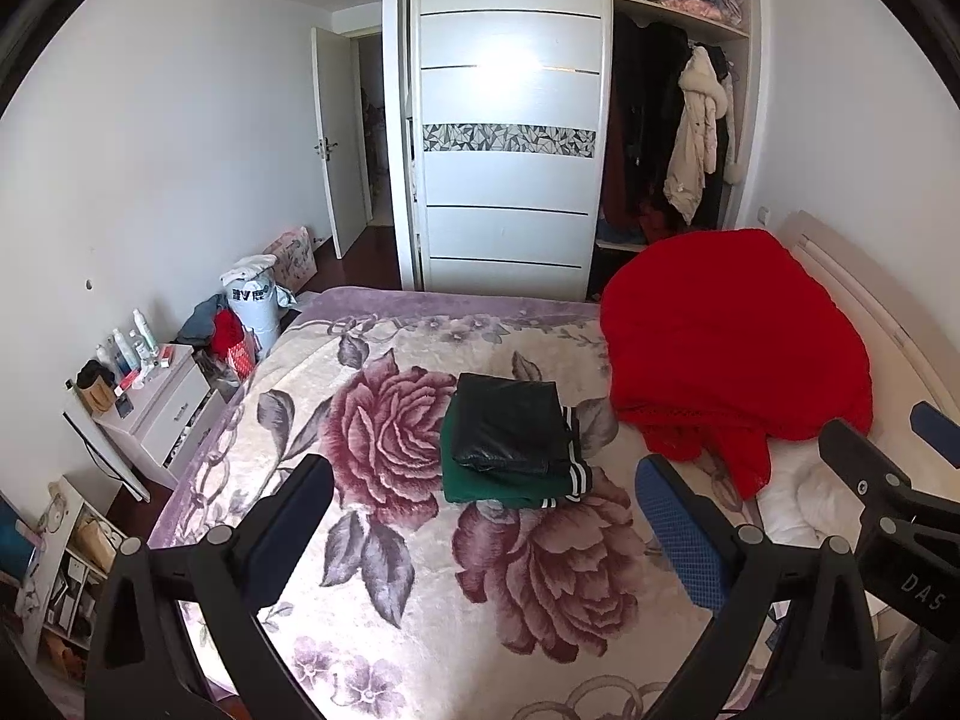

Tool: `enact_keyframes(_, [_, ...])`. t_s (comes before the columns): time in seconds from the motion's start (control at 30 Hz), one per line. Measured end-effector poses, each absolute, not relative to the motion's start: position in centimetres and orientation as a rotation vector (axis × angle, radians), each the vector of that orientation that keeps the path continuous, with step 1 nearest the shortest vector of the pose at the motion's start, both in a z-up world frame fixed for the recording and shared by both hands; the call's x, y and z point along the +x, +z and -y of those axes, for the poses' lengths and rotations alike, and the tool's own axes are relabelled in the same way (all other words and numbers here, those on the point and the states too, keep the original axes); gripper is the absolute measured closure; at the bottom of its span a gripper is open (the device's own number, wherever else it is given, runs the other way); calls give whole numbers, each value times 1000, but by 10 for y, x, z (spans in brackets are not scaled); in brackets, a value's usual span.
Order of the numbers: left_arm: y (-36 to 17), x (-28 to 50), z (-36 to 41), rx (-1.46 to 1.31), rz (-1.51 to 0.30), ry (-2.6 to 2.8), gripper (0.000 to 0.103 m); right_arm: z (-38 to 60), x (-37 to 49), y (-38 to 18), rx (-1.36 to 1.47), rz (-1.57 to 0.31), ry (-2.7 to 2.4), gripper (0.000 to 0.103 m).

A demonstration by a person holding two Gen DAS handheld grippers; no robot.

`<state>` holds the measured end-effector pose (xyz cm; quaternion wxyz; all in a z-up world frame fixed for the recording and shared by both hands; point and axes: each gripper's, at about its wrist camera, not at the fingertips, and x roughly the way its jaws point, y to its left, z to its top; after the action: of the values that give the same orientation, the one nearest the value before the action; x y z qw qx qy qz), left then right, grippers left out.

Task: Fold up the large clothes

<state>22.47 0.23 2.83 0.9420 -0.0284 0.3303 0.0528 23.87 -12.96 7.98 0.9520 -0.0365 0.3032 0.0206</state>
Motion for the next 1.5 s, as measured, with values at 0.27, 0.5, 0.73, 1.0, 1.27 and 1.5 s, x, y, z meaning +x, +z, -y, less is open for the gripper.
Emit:
enact_keyframes(0.27, [32,224,-2,-52,-662,114,0,129,240,80,-73,-616,46,0])
enact_keyframes(0.5, [36,226,-1,-46,-655,119,0,129,240,80,-72,-616,48,0])
enact_keyframes(0.73, [37,224,0,-44,-652,123,0,129,240,79,-72,-617,48,0])
enact_keyframes(1.0, [38,222,-2,-54,-662,128,0,126,238,80,-74,-619,46,0])
enact_keyframes(1.27, [38,221,-2,-53,-663,128,0,125,236,80,-71,-621,43,0])
enact_keyframes(1.5, [36,220,-1,-54,-664,124,0,118,233,73,-78,-632,56,0])
